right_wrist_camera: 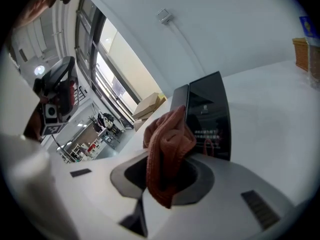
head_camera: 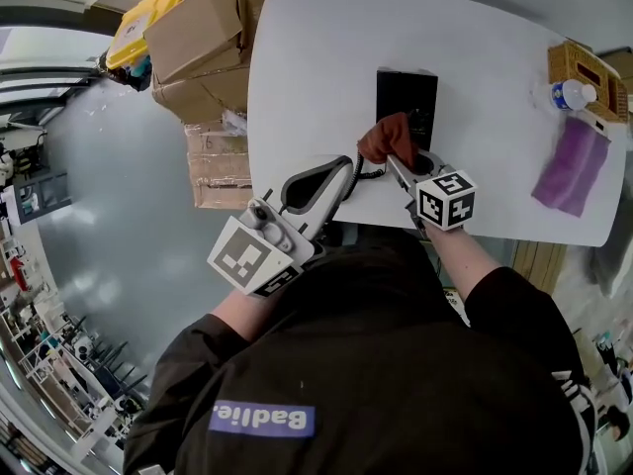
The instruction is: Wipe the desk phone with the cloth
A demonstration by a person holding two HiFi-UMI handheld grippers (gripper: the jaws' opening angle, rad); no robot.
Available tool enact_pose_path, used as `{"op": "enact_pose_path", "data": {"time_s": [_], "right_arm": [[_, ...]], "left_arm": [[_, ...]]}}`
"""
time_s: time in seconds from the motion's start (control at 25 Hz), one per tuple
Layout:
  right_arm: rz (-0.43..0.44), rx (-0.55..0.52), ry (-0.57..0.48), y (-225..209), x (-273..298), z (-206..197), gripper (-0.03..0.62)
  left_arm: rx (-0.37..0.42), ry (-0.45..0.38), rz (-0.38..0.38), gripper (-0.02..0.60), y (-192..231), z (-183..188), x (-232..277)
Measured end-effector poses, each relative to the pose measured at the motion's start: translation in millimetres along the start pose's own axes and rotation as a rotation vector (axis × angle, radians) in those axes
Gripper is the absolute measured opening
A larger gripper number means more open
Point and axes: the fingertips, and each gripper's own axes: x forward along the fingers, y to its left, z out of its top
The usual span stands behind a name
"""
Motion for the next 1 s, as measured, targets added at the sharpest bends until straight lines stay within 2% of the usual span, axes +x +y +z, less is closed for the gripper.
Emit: {"op": "enact_pose_path", "data": {"time_s": [0.24,0.4,0.72,0.84,1.0], "right_arm": [[0.018,0.022,0.035,5.3,-11.6,-12.7,0.094],[0.026,0.011,-0.037,0.2,-23.3,28.5,0.094],[-0.025,-0.042,-0.187,-38.1,-29.3,130.9,0.094],[-0.036,-0.055,-0.196,-49.6,-21.9,145.4,0.094],[-0.036,-0.04,-0.177,-55.2,-16.2,136.2,0.094]], "left_arm": [[0.005,-0.015,-0.006,0.006,-0.2,3.8,7.1],[0.018,-0.036,-0.007,0.006,-1.7,12.6,13.0],[0.028,-0.069,0.026,0.006,3.6,28.9,15.3],[0.028,-0.054,0.056,0.006,11.4,24.1,13.1],[0.017,-0.046,0.057,0.006,12.7,21.0,15.1]]}}
